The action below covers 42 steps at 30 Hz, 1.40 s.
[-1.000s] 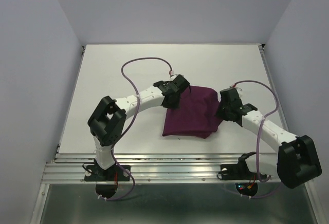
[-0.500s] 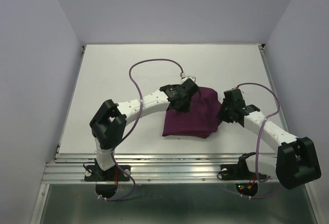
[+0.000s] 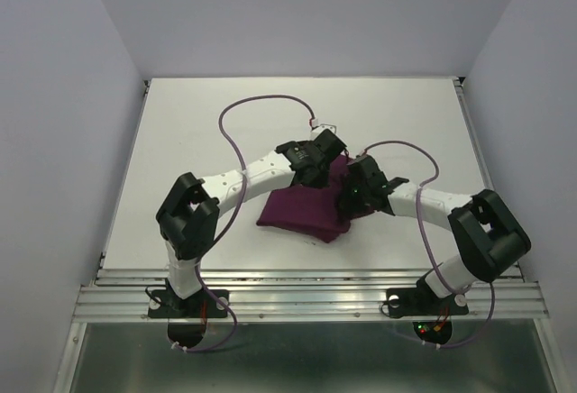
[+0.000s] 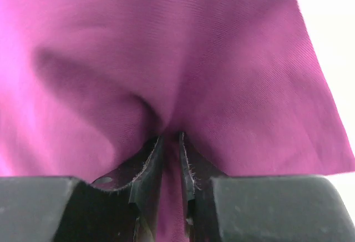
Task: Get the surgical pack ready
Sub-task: Pack the surgical kit at the center of the board.
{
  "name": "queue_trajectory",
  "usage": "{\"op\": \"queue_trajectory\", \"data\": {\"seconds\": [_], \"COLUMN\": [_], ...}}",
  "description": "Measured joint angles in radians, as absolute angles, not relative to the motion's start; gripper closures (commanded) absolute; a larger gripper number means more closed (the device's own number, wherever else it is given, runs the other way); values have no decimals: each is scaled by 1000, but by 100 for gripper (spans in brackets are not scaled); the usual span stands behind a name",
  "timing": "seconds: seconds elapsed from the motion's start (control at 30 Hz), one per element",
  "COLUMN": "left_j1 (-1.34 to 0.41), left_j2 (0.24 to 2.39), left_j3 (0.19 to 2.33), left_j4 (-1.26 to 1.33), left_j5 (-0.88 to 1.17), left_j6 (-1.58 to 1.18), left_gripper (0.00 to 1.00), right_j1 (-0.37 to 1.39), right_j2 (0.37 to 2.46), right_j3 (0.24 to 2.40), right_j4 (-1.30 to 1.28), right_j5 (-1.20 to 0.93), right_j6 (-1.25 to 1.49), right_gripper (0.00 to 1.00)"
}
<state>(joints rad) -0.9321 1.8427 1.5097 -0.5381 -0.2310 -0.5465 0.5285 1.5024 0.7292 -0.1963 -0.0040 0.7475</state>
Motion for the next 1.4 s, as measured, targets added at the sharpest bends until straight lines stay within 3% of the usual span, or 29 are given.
{"op": "queue_trajectory", "data": {"seconds": [0.17,0.43,0.7,0.93,1.1,1.17,1.4], "left_j1": [-902,-882,-780,-758,-765,-775,-902], "left_j2": [1829,1721,1621,1554,1549,1549,1582], "left_j3": [1502,1421,1356,1341,1327,1323,1324], "left_j4": [-543,-543,-544,-542,-529,-529,-510], "left_j5": [-253,-270,-271,-262,-253,-256,-274], "left_j6": [-547,-548,-533,-519,-507,-503,-493], "left_gripper": [100,100,100,100,100,95,65], "right_j1": [597,480,472,466,466,464,376], "right_j2": [1482,1293,1473,1617,1610,1578,1313], "right_j3": [737,750,921,936,933,932,933], "right_j4": [-167,-177,-161,-116,-106,-129,-229], "right_j5": [-22,4,-39,-67,-71,-64,7], "right_j6": [781,778,756,770,779,776,725], "right_gripper": [75,76,76,81,80,78,74]}}
